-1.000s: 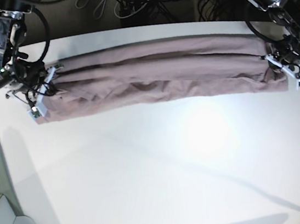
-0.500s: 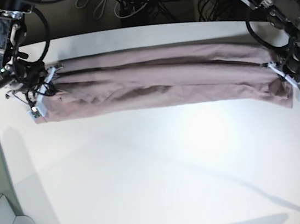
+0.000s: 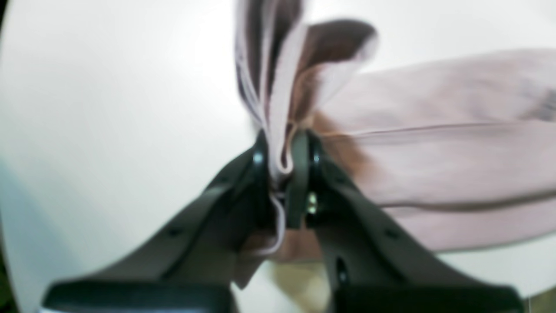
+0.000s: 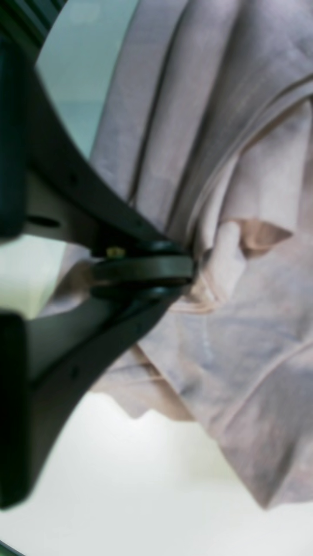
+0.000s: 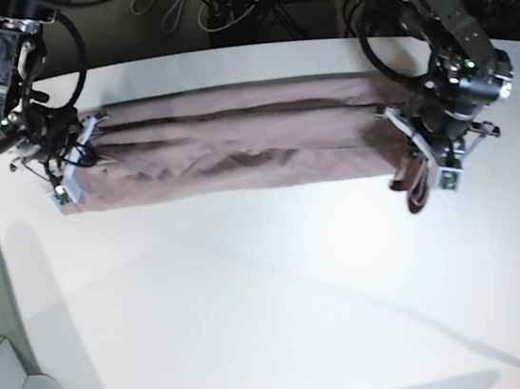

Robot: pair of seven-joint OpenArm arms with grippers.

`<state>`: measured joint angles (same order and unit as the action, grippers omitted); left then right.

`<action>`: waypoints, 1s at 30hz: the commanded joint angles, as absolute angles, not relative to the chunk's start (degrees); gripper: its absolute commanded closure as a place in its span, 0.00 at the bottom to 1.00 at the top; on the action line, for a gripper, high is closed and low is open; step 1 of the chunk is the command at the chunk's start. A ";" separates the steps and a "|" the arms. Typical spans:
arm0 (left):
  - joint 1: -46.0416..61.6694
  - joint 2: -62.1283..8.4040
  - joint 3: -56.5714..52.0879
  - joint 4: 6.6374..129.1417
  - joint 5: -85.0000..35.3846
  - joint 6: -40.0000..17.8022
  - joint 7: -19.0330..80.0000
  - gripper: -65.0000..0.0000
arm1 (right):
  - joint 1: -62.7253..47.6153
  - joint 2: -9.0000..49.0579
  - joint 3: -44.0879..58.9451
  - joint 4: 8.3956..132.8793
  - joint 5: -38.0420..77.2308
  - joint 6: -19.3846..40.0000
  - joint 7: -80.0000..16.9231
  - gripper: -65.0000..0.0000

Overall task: Layout the t-shirt on the table in an organized manner, then fold the t-shirt properly
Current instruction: 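Lift the strip end with the left gripper and fold it toward the right gripper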

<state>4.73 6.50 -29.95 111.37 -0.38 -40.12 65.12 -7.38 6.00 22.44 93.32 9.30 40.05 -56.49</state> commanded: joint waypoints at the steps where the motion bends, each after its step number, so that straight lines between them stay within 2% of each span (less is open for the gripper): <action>1: 4.53 7.08 -27.82 112.40 -1.10 -40.00 64.13 1.00 | -7.52 6.46 22.37 93.32 8.04 40.00 -58.42 1.00; 5: 5.85 8.92 -19.91 112.40 -1.19 -40.00 64.13 1.00 | -7.52 6.46 22.37 93.32 8.04 40.00 -58.42 1.00; 19: 7.16 9.00 5.32 111.87 -1.63 -40.00 64.04 1.00 | -7.52 6.46 22.37 93.32 8.04 40.00 -58.51 1.00; 30: 7.60 9.00 7.52 107.30 -1.63 -31.78 64.04 1.00 | -7.52 6.46 22.37 93.32 8.04 40.00 -58.68 1.00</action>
